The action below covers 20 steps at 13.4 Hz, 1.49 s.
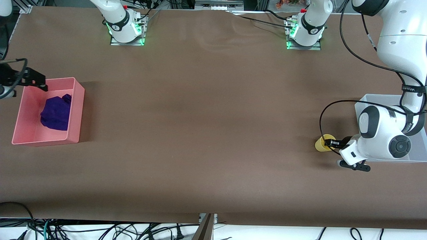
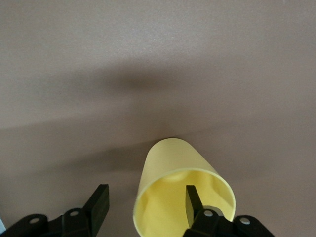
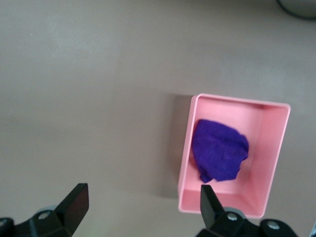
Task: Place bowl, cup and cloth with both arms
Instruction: 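Carry the yellow cup into the clear bin beside the bowl with the left gripper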
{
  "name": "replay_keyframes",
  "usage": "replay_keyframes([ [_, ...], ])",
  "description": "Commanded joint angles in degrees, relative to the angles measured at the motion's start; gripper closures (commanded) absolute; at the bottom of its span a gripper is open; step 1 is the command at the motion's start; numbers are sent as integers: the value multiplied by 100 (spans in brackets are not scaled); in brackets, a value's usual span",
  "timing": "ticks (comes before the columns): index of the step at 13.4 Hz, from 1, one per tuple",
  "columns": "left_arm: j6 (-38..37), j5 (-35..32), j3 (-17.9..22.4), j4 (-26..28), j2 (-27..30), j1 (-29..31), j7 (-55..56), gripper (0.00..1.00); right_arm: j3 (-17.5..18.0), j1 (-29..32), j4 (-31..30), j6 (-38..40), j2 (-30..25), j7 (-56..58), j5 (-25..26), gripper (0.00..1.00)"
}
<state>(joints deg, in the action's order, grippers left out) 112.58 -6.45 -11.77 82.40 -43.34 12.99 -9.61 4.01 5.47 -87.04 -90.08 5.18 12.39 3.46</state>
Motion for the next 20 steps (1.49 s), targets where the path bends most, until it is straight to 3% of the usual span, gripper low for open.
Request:
replay_keyframes([
  [1,-8,56,8,92,107,20,-103,95,20,50,-32,149,-227,-210,-38,0],
  [2,-8,56,8,110,107,11,-103,100,20,50,-41,149,-236,-211,23,0],
  [7,-183,100,8,40,229,63,-137,100,12,50,-41,288,-228,-1068,-64,0],
  [13,-1993,-145,139,-338,1169,467,-960,100,-24,33,-23,360,-184,-1020,-241,0],
  [15,-1977,-672,271,-338,1258,782,-1969,100,-24,33,-14,368,-184,-1028,-240,0],
  [20,-899,-718,263,48,776,2039,-3537,100,-339,-266,-14,404,-210,-993,-232,0],
])
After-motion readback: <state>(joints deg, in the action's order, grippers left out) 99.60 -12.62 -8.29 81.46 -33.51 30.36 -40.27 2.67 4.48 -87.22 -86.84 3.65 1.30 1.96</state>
